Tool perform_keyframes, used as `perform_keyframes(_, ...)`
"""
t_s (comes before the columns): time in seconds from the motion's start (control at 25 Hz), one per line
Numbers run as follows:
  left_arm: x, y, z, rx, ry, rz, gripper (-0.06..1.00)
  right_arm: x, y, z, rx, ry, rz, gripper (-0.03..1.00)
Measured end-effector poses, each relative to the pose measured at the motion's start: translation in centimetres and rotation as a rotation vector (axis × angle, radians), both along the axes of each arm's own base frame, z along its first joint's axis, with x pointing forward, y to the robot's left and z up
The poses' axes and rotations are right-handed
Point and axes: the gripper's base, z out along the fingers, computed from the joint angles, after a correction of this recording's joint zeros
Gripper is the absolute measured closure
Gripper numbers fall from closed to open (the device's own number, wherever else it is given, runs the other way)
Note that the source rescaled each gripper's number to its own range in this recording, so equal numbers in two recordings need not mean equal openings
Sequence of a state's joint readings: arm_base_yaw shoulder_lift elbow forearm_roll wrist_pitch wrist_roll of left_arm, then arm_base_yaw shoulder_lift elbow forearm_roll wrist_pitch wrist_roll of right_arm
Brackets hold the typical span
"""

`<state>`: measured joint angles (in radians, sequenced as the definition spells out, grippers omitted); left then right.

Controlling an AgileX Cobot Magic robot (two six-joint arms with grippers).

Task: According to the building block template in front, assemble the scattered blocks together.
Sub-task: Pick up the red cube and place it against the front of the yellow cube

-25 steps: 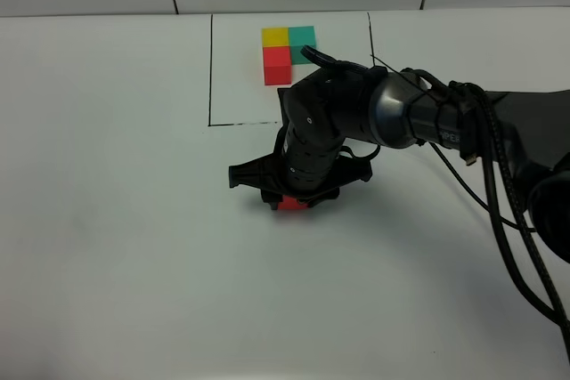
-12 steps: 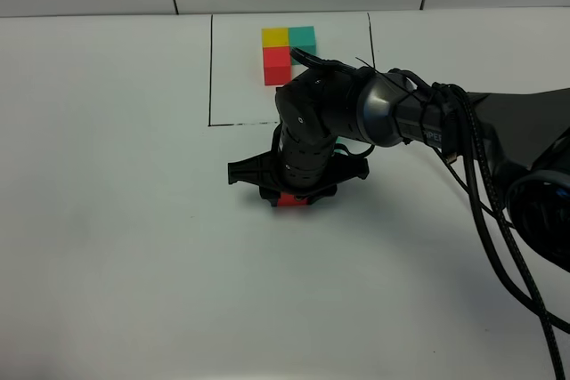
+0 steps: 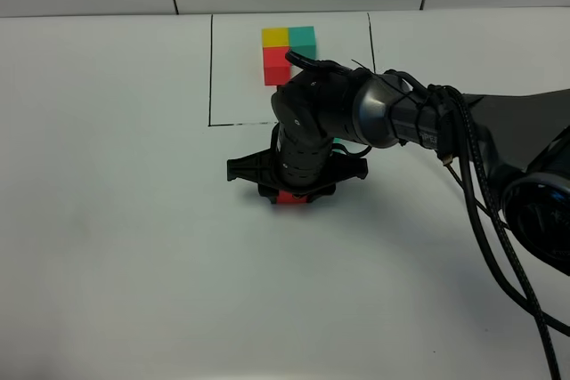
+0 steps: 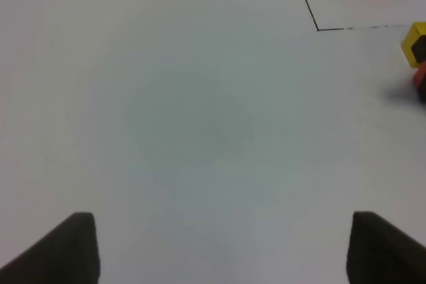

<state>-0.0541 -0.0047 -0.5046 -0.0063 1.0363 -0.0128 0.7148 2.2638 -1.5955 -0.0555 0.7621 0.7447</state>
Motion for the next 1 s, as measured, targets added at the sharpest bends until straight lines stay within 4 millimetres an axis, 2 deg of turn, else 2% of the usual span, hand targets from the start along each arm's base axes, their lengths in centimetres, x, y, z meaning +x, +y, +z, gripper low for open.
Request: perform_keyframes(1.0, 0.00, 0.00, 0.00, -0.001, 0.000, 0.000, 0.16, 0.46, -0.10, -0.06, -0.035, -0.069, 0.000, 0.96)
